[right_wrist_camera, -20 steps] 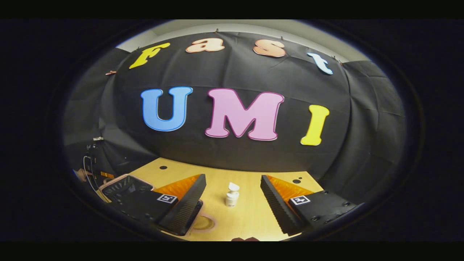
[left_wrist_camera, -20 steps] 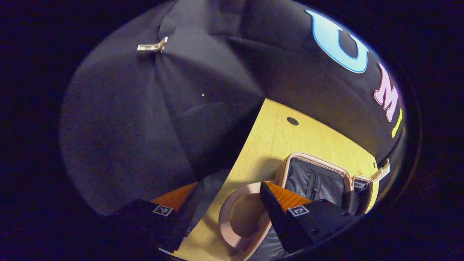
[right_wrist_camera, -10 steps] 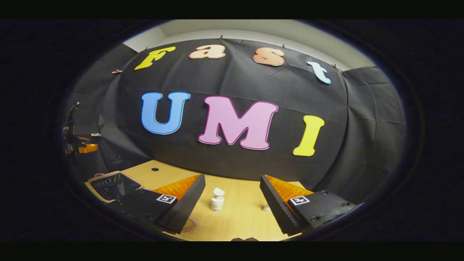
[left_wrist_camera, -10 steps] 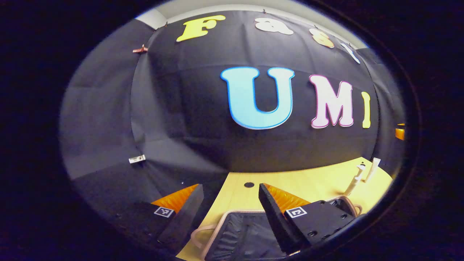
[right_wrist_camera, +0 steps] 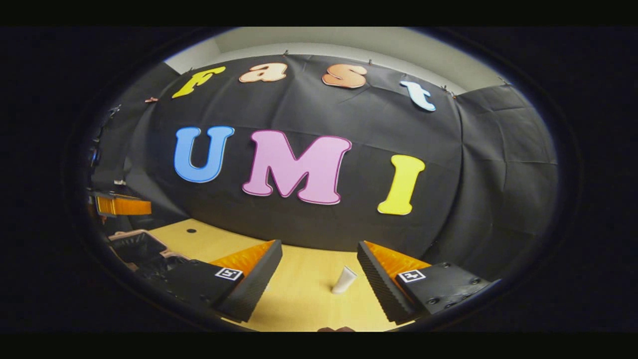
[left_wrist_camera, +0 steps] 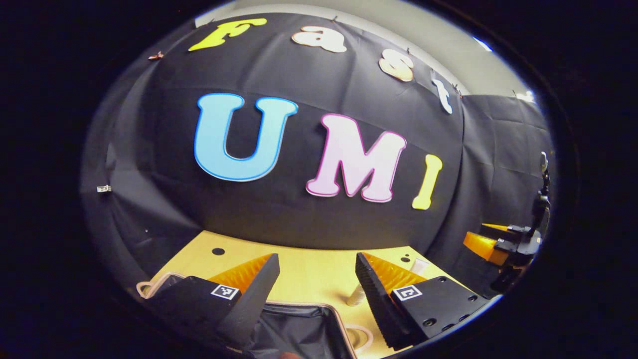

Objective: First open the suitcase, pack the skin care products into it, and then close the suitcase.

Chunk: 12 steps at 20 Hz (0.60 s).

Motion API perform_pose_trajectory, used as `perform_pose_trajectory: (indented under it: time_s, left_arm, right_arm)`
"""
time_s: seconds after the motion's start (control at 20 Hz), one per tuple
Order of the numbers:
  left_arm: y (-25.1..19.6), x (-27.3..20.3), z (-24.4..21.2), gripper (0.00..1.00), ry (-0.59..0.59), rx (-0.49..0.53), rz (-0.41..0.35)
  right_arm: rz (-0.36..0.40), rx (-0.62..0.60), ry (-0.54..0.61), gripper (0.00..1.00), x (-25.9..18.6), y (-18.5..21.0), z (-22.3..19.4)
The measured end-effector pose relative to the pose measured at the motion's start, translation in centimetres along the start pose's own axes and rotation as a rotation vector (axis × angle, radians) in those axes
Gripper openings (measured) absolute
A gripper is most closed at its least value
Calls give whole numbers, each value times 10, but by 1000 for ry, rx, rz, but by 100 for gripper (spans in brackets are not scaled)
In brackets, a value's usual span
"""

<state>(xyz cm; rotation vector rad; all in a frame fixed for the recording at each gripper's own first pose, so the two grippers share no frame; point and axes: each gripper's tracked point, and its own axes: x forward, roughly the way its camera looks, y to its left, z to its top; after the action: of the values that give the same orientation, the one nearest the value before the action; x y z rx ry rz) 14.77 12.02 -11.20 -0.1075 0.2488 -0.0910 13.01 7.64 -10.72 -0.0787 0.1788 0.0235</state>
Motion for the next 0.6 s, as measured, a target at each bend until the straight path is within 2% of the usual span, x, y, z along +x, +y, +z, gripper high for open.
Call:
perform_pose_trajectory:
  time_s: [0.15, 0.2, 0.25, 0.3, 0.4, 0.6]
  left_arm:
    - [-47, 25, -20, 96, 13, 144, -39]
    - [-65, 33, -30, 96, 27, 168, -71]
    - [-83, 43, -43, 96, 43, 190, -98]
    - [-95, 53, -59, 96, 70, 208, -108]
    - [-113, 78, -94, 98, 127, 210, -113]
    - [-128, 131, -151, 98, 237, 126, -73]
  right_arm:
    - [16, -10, 19, 96, 11, -16, -18]
    - [19, -9, 34, 95, 17, -21, -28]
    - [24, -4, 49, 99, 23, -25, -37]
    - [30, 4, 65, 96, 30, -28, -45]
    - [45, 16, 92, 97, 44, -34, -59]
    - [92, -11, 95, 96, 73, -43, -79]
